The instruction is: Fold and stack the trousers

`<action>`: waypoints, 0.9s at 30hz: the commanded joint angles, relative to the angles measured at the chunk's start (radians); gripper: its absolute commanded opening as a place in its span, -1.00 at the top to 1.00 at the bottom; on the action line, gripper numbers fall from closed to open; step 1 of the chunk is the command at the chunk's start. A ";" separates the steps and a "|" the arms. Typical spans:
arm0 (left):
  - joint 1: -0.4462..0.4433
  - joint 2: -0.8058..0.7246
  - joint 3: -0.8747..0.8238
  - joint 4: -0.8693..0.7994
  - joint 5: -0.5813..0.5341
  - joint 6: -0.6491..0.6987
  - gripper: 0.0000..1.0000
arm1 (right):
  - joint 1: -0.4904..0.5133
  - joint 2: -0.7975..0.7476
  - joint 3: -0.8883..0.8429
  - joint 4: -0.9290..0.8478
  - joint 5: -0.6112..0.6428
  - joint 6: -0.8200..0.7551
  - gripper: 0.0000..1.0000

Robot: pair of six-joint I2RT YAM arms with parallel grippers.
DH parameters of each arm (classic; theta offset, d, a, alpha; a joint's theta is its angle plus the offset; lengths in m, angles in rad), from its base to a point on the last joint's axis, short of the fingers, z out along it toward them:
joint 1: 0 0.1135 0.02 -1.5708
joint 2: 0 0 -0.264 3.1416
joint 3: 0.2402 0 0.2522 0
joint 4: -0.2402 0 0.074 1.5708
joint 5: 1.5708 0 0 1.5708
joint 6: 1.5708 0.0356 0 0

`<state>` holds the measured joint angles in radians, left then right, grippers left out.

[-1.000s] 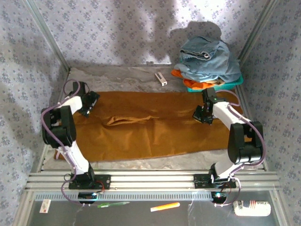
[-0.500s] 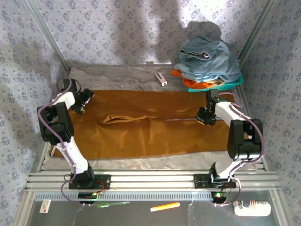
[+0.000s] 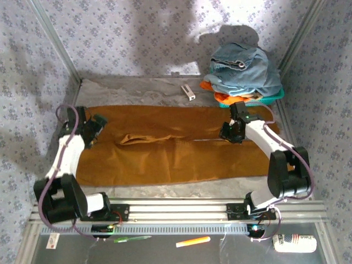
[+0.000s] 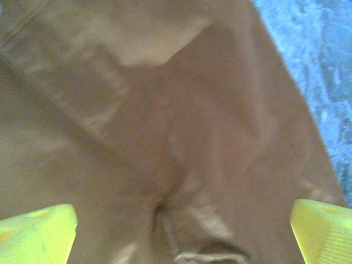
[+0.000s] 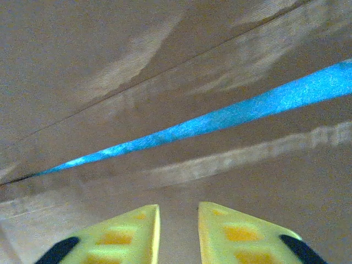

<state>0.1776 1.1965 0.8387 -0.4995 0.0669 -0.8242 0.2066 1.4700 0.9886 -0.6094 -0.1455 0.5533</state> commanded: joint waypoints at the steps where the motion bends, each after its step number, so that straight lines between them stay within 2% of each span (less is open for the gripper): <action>1: -0.014 -0.118 -0.105 -0.031 0.021 -0.039 -0.99 | 0.018 -0.072 -0.067 -0.007 0.031 -0.010 0.31; 4: -0.064 -0.179 -0.169 -0.042 0.027 -0.039 -0.97 | 0.024 -0.094 -0.126 0.033 -0.006 0.006 0.30; 8: -0.075 -0.235 -0.213 -0.136 -0.073 -0.053 -0.99 | 0.039 -0.103 -0.170 0.056 -0.013 0.013 0.31; 12: -0.041 -0.309 -0.283 -0.146 -0.119 -0.102 -0.99 | 0.048 -0.108 -0.187 0.093 -0.012 0.013 0.31; 15: -0.005 -0.350 -0.254 -0.246 -0.228 -0.124 -0.99 | 0.048 -0.094 -0.169 0.101 -0.029 0.007 0.31; 17: 0.051 -0.365 -0.221 -0.331 -0.306 -0.154 -0.99 | 0.048 -0.089 -0.162 0.106 -0.038 -0.004 0.31; 20: 0.192 -0.358 -0.182 -0.373 -0.346 -0.153 -0.99 | 0.047 -0.087 -0.168 0.123 -0.040 -0.014 0.31; 24: 0.391 -0.370 -0.209 -0.278 -0.263 -0.139 -0.99 | 0.048 -0.051 -0.162 0.130 -0.086 -0.027 0.31; 27: 0.486 -0.388 -0.283 -0.162 -0.207 -0.146 -0.96 | 0.053 -0.027 -0.161 0.144 -0.116 -0.023 0.32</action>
<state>0.5949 0.8276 0.6094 -0.7467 -0.1909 -0.9562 0.2508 1.4166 0.8097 -0.4770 -0.2085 0.5449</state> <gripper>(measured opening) 0.989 0.344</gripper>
